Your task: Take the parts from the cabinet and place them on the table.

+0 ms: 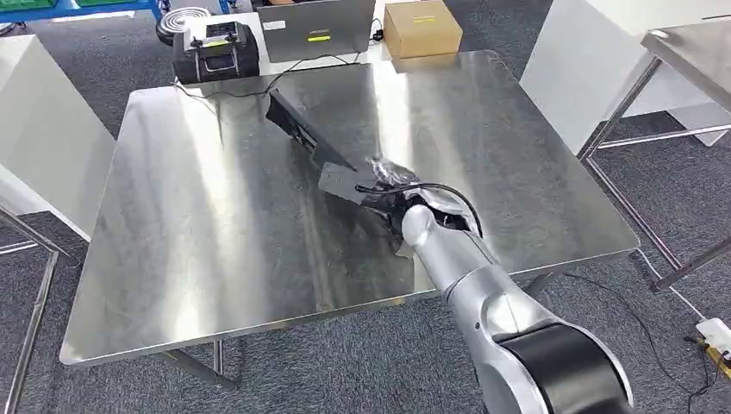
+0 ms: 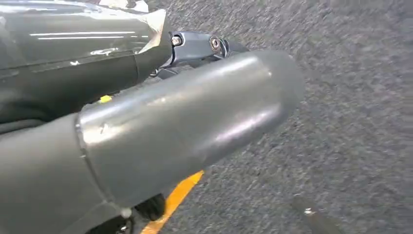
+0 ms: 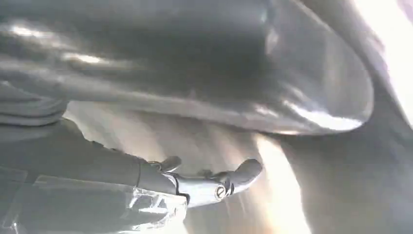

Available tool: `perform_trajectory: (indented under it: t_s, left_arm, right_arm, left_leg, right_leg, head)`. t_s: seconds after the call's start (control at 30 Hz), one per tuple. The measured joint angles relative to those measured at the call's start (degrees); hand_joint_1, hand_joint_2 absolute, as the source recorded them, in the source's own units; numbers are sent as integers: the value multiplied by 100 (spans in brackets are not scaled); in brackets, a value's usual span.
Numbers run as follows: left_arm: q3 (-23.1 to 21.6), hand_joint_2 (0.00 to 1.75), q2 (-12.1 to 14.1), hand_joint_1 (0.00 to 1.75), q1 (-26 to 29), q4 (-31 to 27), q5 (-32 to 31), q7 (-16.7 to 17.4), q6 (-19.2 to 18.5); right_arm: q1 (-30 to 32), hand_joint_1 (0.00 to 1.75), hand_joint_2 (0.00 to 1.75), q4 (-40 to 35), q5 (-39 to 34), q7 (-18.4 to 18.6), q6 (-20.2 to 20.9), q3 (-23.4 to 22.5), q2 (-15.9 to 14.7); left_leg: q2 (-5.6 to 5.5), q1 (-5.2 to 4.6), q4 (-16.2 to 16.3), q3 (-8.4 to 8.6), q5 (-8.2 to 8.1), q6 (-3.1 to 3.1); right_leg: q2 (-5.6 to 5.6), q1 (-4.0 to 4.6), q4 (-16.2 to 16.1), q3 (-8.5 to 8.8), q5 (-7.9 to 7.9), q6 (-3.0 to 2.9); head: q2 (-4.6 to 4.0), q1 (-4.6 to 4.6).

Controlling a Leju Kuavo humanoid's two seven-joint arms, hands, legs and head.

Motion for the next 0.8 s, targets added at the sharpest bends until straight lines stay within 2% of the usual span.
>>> perform_trajectory:
  t_s: [0.03, 0.07, 0.1, 0.23, 0.4, 0.43, 0.47, 0.5, 0.53, 0.6, 0.63, 0.73, 0.8]
  left_arm:
    - [7, 0, -26, 0, 2, 0, 15, -121, 7]
    - [9, 0, -39, 0, 4, 0, 37, -193, 17]
    - [11, 0, -70, 0, 6, 0, 55, -253, 50]
    - [31, 0, -151, 0, 9, 0, 76, -367, 284]
    - [41, 0, -210, 0, 28, 0, 0, -391, 529]
    - [41, 0, -212, 0, 29, 0, -41, -391, 540]
    - [39, 0, -212, 0, 39, 0, -86, -384, 540]
    - [39, 0, -210, 0, 51, 0, -125, -360, 538]
    - [37, 0, -208, 0, 68, 0, -164, -340, 535]
    - [33, 0, -190, 0, 96, 0, -232, -297, 503]
    - [33, 0, -186, 0, 102, 0, -245, -295, 505]
    - [33, 0, -168, 0, 112, 0, -247, -504, 518]
    - [31, 0, -170, 0, 110, -11, -254, -781, 553]
  right_arm:
    - [39, 0, 0, -186, -26, -210, -650, -69, 37]
    - [94, 0, 0, -378, -48, -333, -959, -105, 63]
    - [194, 0, 0, -711, -57, -441, -1143, -142, 79]
    - [828, 0, 0, -2362, 197, -497, -1679, -177, 87]
    - [1583, 0, 0, -4425, 709, -473, -3157, -186, -44]
    - [1757, 0, 0, -4877, 910, -502, -3474, -237, -81]
    - [1964, 0, 0, -5313, 975, -700, -3633, -339, -92]
    - [2159, 0, 0, -5715, 931, -1002, -3698, -477, -81]
    - [2330, 0, 0, -6237, 762, -1523, -3746, -735, -24]
    - [2598, 0, 0, -7109, 82, -2501, -3772, -1312, 74]
    - [2715, 0, 0, -7441, -224, -2811, -3778, -1542, 96]
    - [3142, 0, 0, -8193, -985, -3358, -3778, -1969, 138]
    - [3464, 0, 0, -8356, -1711, -3277, -3719, -1936, 120]
  left_leg:
    - [-1, 0, 0, 0, 0, 0]
    - [-2, 0, 0, 0, 0, 0]
    - [-2, 0, 0, 0, 0, 0]
    - [-4, -1, 0, -10, -5, -5]
    - [-3, -3, 0, -18, -13, -6]
    - [-6, -2, 0, -18, -13, -5]
    - [-11, -3, 0, -20, -13, -5]
    - [-14, -3, 1, -21, -13, -5]
    - [-13, -3, 1, -23, -14, -5]
    - [-11, -3, 1, -25, -16, -4]
    - [-11, -3, 1, -24, -17, -3]
    - [-7, -3, 0, -22, -26, -11]
    - [-4, -2, 0, -16, -30, -15]
  right_leg:
    - [-1, 0, 0, 0, 0, 0]
    - [-2, 0, 0, 1, -1, -1]
    - [-4, 0, -1, 1, -2, -1]
    - [-5, -1, -2, -8, -7, -7]
    - [-6, -3, -8, -17, -9, -7]
    - [-6, -3, -11, -18, -10, -7]
    - [-9, -2, -12, -17, -10, -7]
    - [-11, -2, -12, -18, -10, -6]
    - [-11, -2, -12, -21, -10, -6]
    - [-11, -2, -12, -20, -10, -6]
    - [-11, -2, -13, -20, -11, -5]
    - [-5, -1, -13, -17, -12, -4]
    - [-4, 1, -14, -13, -14, -4]
  head:
    - [0, -4]
    - [0, 0]
    - [0, 2]
    - [0, 0]
    - [0, 2]
    - [0, 0]
    - [0, 4]
    - [0, -2]
    - [0, 2]
    - [0, -2]
    - [0, 2]
    - [0, 2]
    - [0, -7]
